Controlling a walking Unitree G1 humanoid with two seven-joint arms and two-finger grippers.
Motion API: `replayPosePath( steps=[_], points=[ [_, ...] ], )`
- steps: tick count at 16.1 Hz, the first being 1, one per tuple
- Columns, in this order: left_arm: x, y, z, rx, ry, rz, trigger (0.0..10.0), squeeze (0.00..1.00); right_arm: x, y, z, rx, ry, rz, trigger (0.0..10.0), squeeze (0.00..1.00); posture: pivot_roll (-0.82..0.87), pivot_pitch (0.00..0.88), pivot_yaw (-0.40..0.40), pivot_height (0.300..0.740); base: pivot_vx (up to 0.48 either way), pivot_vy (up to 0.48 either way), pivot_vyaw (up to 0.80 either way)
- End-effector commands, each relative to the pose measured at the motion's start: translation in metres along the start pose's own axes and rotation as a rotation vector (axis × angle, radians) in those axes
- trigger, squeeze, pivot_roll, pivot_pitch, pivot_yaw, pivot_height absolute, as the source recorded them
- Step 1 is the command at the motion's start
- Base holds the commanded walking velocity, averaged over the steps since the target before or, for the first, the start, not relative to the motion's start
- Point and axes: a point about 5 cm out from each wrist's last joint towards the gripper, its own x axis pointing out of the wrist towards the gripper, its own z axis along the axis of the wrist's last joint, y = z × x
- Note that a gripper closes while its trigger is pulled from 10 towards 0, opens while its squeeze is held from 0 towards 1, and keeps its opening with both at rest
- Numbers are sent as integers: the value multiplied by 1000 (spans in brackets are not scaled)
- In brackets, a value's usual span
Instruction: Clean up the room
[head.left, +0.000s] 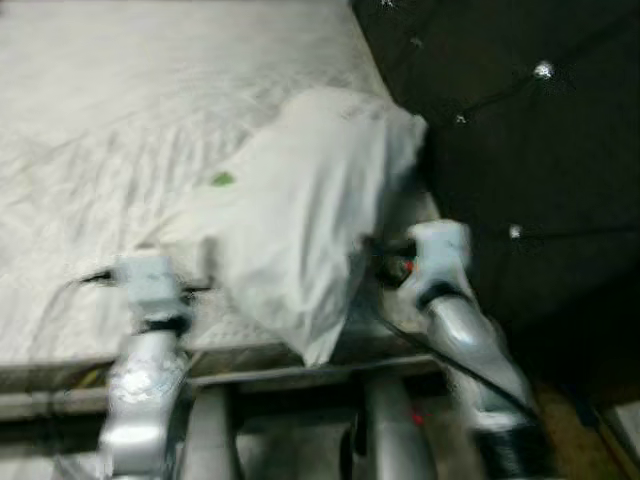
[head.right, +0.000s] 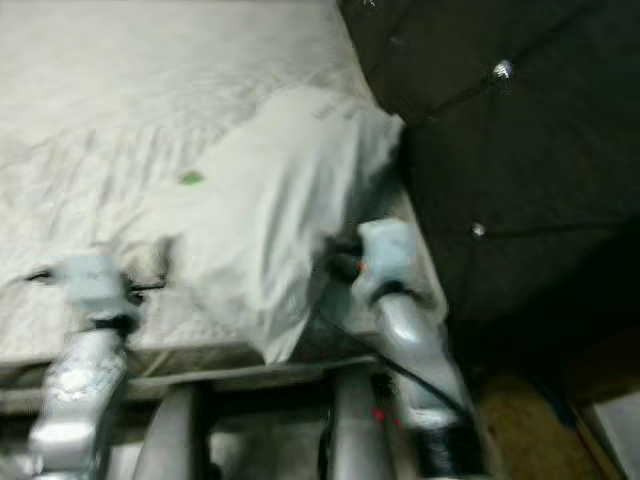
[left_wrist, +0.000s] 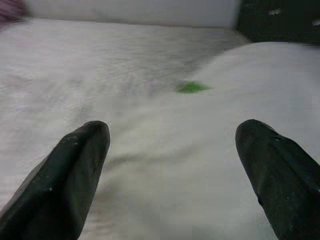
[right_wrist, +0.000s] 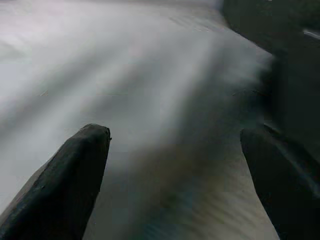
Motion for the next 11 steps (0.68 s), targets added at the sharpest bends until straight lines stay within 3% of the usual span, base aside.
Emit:
replayPosePath(
  steps=[1, 6, 11],
  points=[
    [-8, 15, -7, 24, 43, 56, 10000, 0, 2, 9, 4, 9, -17, 30, 10000, 0, -39, 84, -52, 573, 0, 0, 0],
    [-19, 19, -13, 68, 115, 67, 10000, 0, 4, 13, -1, 9, 23, 72, 10000, 0, -17, 82, -63, 543, 0, 0, 0],
    [-47, 31, -20, 128, 189, 98, 10000, 0, 9, 36, -10, 22, 164, 366, 10000, 0, 30, 89, -58, 543, 0, 0, 0]
  ],
)
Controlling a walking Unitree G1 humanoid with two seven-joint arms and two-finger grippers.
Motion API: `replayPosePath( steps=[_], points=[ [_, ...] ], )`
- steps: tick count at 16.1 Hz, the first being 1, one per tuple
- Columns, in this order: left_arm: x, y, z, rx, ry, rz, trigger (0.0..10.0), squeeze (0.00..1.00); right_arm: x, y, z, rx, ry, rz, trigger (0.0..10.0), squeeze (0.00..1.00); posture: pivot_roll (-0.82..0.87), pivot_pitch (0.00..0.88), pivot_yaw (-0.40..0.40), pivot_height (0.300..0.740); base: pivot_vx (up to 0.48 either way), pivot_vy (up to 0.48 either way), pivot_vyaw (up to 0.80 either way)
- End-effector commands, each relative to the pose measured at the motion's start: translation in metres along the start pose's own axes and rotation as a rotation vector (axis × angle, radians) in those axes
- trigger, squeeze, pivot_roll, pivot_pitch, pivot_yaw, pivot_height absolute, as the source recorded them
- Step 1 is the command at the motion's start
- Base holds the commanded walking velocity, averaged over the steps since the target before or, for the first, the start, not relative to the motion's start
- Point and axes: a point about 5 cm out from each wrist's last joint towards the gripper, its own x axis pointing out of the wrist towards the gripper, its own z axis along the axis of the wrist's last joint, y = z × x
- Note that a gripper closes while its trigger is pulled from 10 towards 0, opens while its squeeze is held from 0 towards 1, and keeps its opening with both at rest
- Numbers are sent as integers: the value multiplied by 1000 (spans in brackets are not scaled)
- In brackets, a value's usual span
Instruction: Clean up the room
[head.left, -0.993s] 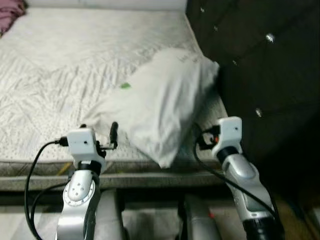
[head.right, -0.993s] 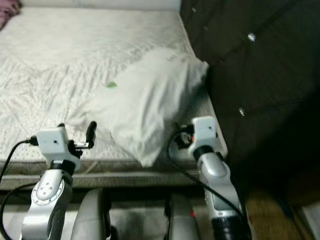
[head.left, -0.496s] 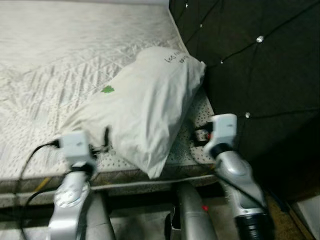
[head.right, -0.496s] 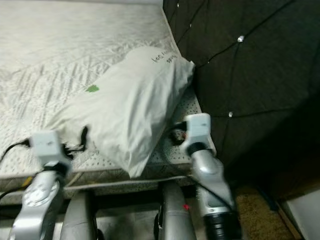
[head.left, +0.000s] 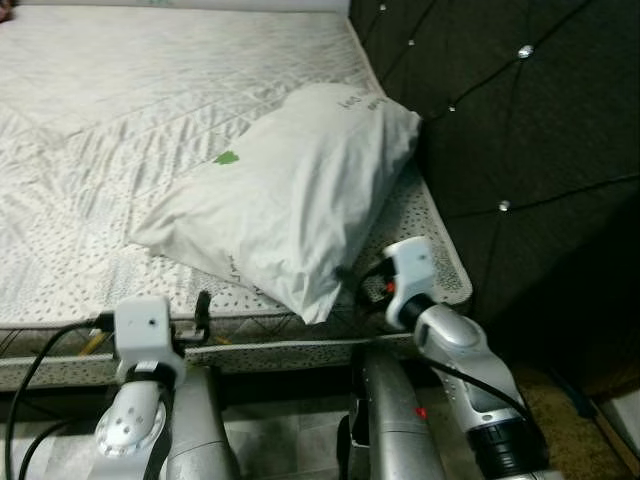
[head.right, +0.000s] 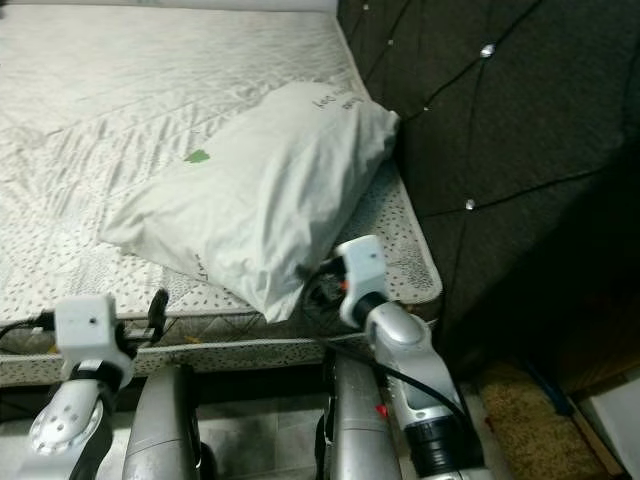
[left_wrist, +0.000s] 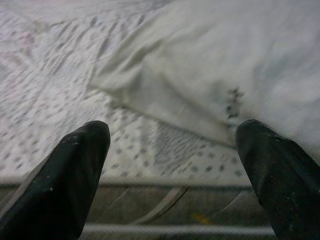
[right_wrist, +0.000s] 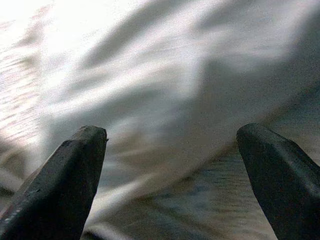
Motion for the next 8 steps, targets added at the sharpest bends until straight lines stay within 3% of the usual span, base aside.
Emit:
replayPosePath(
  steps=[1, 4, 6, 8],
  points=[
    [-5, 6, 2, 11, -1, 20, 10000, 0, 4, 2, 0, 6, 45, 86, 10000, 0, 52, 95, -57, 543, 0, 0, 0],
    [-19, 16, 0, 34, 28, 47, 10000, 0, 12, 15, 4, 33, 82, 245, 10000, 0, 89, 107, -60, 543, 0, 0, 0],
    [-29, 25, -1, 69, 47, 75, 10000, 0, 18, 37, 11, 50, 97, 403, 10000, 0, 119, 114, -69, 543, 0, 0, 0],
    [-29, 28, 1, 73, 47, 81, 10000, 0, 22, 50, 14, 54, 109, 467, 10000, 0, 131, 115, -69, 543, 0, 0, 0]
  ],
)
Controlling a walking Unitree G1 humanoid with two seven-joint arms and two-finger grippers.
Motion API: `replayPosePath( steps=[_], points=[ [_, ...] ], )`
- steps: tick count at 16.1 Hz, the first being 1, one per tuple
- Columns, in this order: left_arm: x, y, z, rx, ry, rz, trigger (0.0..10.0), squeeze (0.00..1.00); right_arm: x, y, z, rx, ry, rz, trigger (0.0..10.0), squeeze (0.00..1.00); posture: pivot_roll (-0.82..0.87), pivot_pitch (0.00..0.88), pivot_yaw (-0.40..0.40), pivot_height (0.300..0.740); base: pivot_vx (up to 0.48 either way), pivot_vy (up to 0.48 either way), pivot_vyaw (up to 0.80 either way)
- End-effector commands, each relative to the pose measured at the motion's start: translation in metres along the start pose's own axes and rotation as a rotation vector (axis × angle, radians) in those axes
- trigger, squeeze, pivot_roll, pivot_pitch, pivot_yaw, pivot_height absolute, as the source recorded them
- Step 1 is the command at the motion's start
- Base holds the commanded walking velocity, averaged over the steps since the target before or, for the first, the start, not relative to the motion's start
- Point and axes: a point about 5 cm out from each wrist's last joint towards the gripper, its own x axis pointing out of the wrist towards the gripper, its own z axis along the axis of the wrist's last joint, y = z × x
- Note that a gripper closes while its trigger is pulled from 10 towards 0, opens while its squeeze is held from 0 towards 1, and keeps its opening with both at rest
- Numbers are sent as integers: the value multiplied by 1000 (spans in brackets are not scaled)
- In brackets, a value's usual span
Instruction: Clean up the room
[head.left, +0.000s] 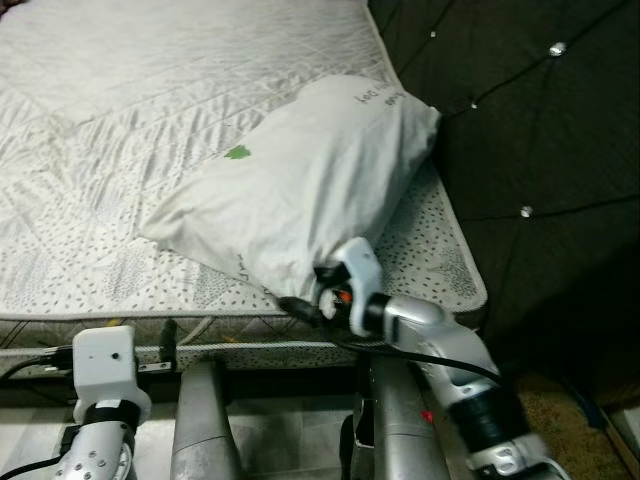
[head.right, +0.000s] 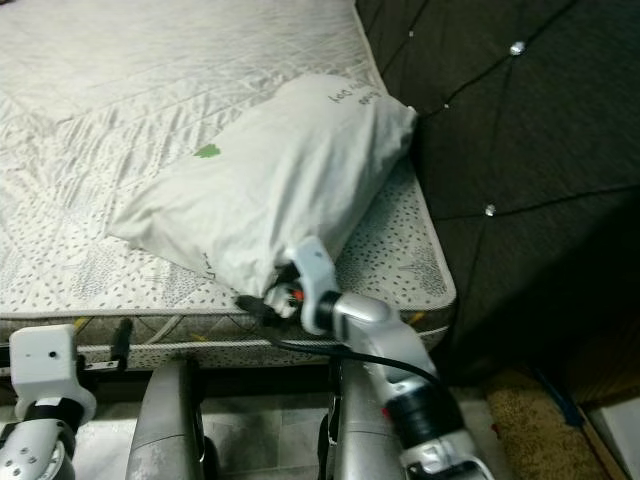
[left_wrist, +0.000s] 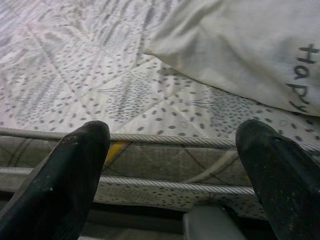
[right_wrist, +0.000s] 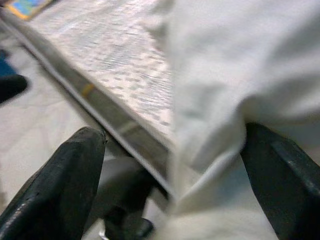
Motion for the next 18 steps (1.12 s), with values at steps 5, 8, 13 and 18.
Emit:
replayPosePath(
  steps=[5, 8, 13, 18],
  points=[
    [0, 3, 4, 30, 1, -9, 10000, 0, 25, 22, 9, 23, -5, 35, 10000, 0, 151, 109, -76, 543, 0, 0, 0],
    [0, 6, 6, 35, 0, 3, 10000, 0, 25, 10, 6, -2, 34, -72, 10000, 0, 152, 110, -76, 543, 0, 0, 0],
    [5, 1, 6, 31, 1, -21, 10000, 0, -24, -8, -21, -96, 252, 182, 10000, 0, 131, 100, -64, 543, 0, 0, 0],
    [11, -1, 7, 36, -3, -46, 10000, 0, -28, -38, -20, -178, 300, 19, 10000, 0, 121, 88, -54, 543, 0, 0, 0]
  ],
)
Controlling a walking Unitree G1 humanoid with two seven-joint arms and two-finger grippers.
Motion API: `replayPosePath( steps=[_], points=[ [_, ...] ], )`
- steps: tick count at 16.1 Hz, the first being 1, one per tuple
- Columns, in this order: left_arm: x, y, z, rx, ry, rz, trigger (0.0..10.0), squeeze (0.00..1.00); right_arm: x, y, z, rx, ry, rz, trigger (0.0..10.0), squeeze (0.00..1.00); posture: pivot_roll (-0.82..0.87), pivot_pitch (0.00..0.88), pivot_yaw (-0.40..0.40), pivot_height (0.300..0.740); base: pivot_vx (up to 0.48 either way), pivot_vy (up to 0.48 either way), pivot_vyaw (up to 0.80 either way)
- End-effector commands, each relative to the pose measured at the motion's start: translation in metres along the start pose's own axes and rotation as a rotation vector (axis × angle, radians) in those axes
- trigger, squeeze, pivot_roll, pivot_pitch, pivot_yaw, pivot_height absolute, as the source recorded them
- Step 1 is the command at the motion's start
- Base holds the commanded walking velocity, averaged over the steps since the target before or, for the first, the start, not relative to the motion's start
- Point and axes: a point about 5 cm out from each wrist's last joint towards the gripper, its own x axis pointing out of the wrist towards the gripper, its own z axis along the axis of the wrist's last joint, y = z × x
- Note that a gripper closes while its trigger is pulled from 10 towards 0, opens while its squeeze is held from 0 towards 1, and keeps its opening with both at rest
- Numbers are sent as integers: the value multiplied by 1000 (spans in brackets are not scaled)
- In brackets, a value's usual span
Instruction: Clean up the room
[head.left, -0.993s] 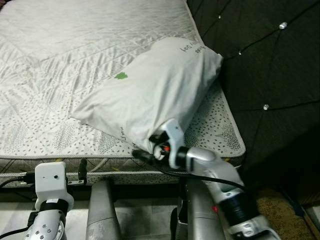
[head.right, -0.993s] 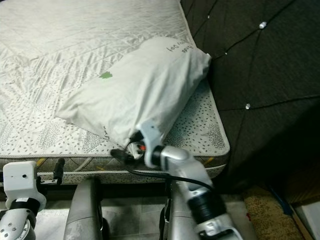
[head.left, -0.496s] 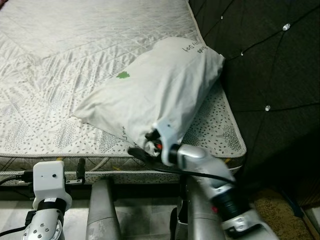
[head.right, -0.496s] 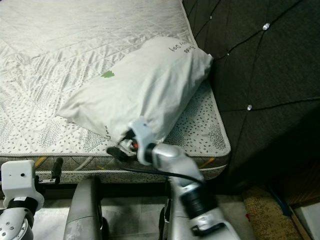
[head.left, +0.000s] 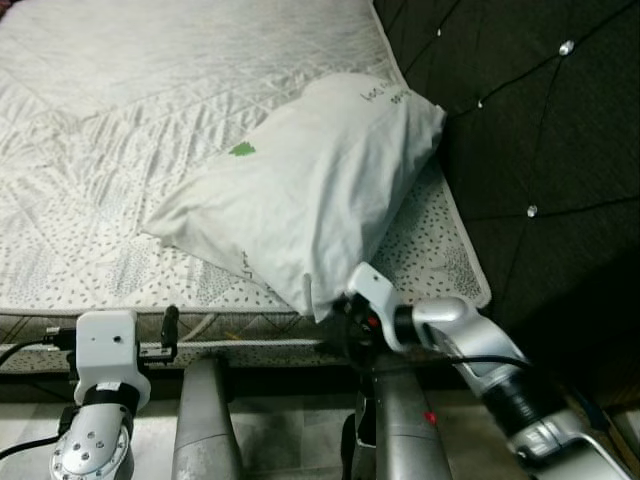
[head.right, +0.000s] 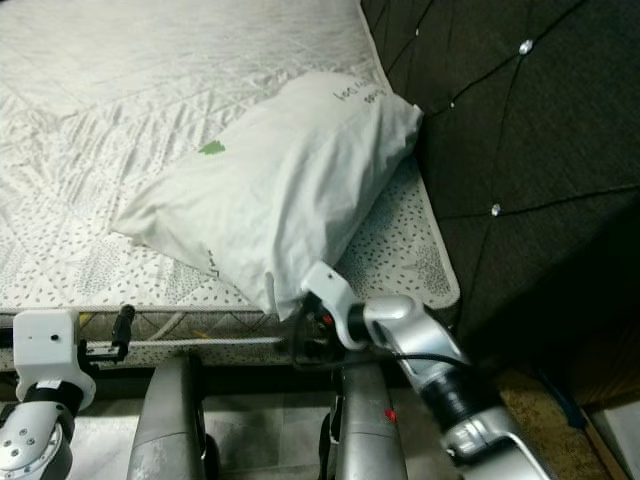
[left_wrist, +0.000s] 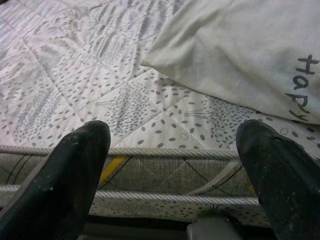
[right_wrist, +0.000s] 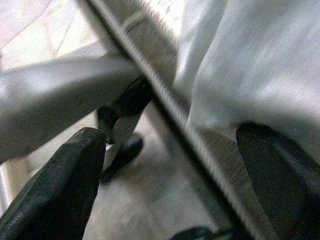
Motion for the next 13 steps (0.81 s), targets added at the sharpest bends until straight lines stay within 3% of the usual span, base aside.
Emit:
replayPosePath(
  steps=[1, 4, 10, 11, 13],
  points=[
    [0, -1, -2, 7, 16, -11, 10000, 0, 0, -7, 7, 12, -33, -72, 10000, 0, 121, 88, -54, 543, 0, 0, 0],
    [-1, -2, -6, 6, 29, -14, 10000, 0, 11, 1, 32, 148, -192, -127, 10000, 0, 120, 90, -62, 543, 0, 0, 0],
    [4, -3, -5, 6, 32, -23, 10000, 0, 14, -5, 48, 376, -288, -309, 10000, 0, 105, 102, -49, 543, 0, 0, 0],
    [6, -3, -4, 5, 26, -22, 10000, 0, 13, -8, 48, 454, -318, -364, 0, 0, 105, 94, -42, 543, 0, 0, 0],
    [10, -2, -2, 4, 18, -17, 10000, 0, 11, -10, 49, 541, -333, -417, 0, 0, 102, 90, -39, 543, 0, 0, 0]
  ],
)
